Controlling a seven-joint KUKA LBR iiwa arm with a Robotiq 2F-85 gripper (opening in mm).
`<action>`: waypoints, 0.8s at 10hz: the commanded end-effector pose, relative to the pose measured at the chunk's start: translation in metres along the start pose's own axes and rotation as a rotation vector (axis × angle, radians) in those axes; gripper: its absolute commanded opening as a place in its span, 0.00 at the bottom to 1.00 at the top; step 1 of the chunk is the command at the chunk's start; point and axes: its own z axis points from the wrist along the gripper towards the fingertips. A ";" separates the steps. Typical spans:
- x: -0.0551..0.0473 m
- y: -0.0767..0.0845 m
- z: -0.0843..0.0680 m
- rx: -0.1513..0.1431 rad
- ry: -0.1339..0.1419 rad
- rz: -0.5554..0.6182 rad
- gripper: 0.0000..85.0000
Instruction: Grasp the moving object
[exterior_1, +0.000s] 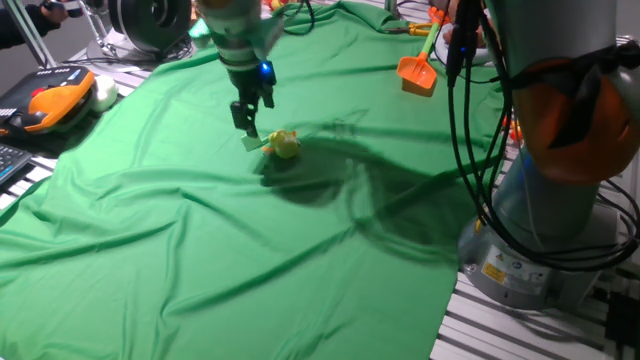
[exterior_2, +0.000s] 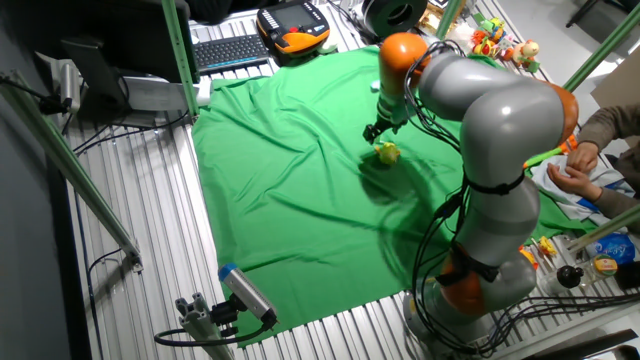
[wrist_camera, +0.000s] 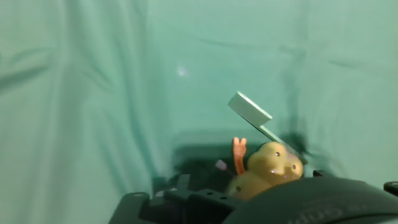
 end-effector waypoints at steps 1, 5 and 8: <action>0.004 -0.004 0.043 -0.015 -0.013 -0.003 1.00; 0.017 -0.004 0.076 -0.010 -0.085 0.007 1.00; 0.022 -0.009 0.090 -0.031 -0.106 -0.002 1.00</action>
